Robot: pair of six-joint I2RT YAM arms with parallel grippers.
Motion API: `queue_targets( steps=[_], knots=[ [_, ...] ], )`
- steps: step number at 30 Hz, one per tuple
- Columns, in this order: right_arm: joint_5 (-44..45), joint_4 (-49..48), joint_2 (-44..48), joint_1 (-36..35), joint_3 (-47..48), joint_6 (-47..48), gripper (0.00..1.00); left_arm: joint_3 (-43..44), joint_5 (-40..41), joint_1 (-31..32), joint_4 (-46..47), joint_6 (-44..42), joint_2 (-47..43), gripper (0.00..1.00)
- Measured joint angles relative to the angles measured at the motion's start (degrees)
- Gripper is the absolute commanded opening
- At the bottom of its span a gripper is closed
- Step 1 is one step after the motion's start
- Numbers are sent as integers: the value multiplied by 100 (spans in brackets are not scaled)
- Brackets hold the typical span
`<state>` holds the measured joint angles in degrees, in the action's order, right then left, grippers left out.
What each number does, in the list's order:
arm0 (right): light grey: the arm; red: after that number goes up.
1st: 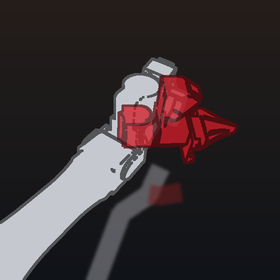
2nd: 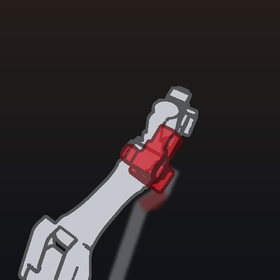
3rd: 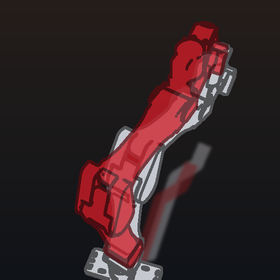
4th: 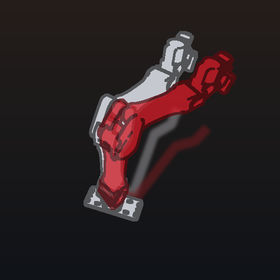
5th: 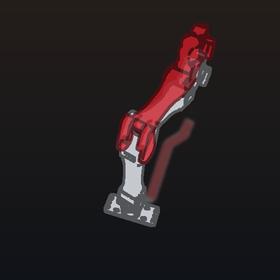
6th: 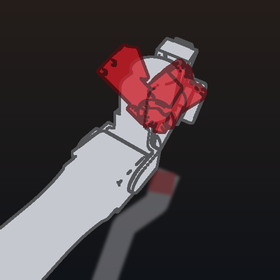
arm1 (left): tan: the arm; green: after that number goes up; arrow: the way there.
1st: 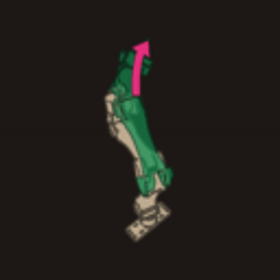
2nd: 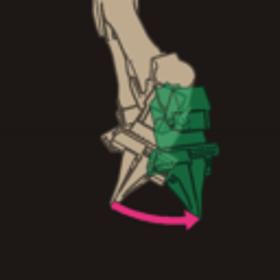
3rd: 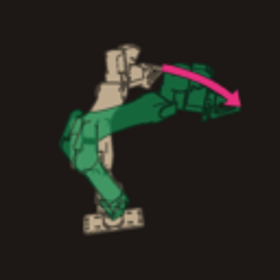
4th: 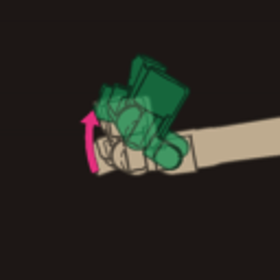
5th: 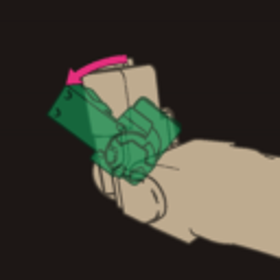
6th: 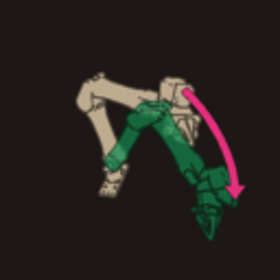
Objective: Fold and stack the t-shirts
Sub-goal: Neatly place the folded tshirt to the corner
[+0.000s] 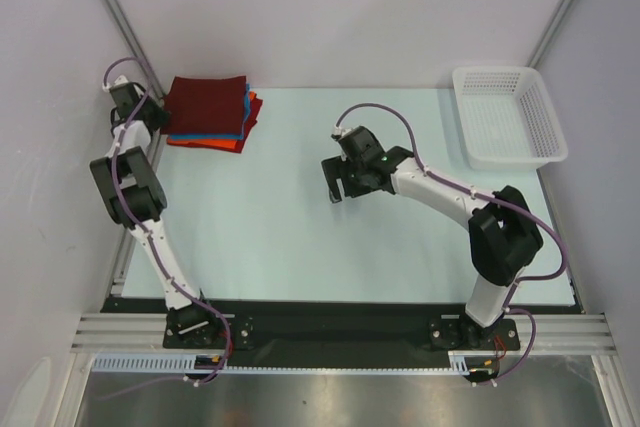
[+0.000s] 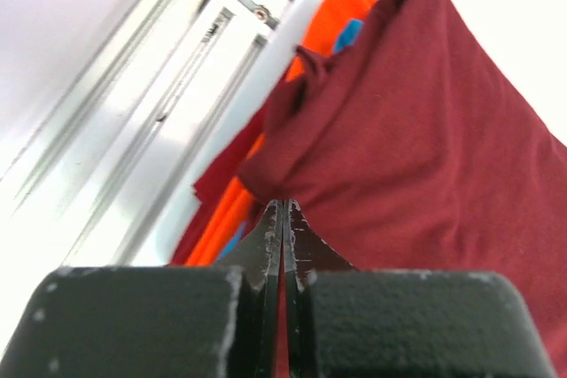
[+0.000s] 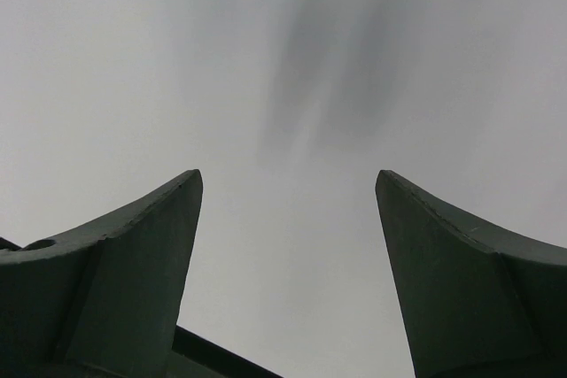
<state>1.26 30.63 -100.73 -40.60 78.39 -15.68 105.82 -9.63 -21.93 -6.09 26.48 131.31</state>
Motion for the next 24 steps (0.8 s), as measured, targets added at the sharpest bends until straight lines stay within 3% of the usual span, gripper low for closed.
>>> queue_targets(
  steps=[6,11,15,19,21,22,24],
  knots=[
    [44,125,2,-79,9,-4,86,-170,-15,-7,17,4,-140,2],
    [35,208,114,-57,-63,-107,86,-1158,20,306,-166,2,-1088,11],
    [-98,68,857,179,-673,-330,86,-2481,-109,988,-177,87,-2570,39],
    [-358,-413,1954,752,-1709,-616,89,-4113,-343,1917,-188,243,-4527,59],
    [-514,-774,2553,1088,-2385,-791,93,-4942,-551,2323,-24,372,-5499,67],
    [-597,-935,2885,1285,-2758,-892,100,-5351,-717,2496,-9,450,-6011,69],
    [-892,-1534,3569,1738,-3628,-1174,100,-6100,-986,2747,164,638,-6937,72]
  ],
)
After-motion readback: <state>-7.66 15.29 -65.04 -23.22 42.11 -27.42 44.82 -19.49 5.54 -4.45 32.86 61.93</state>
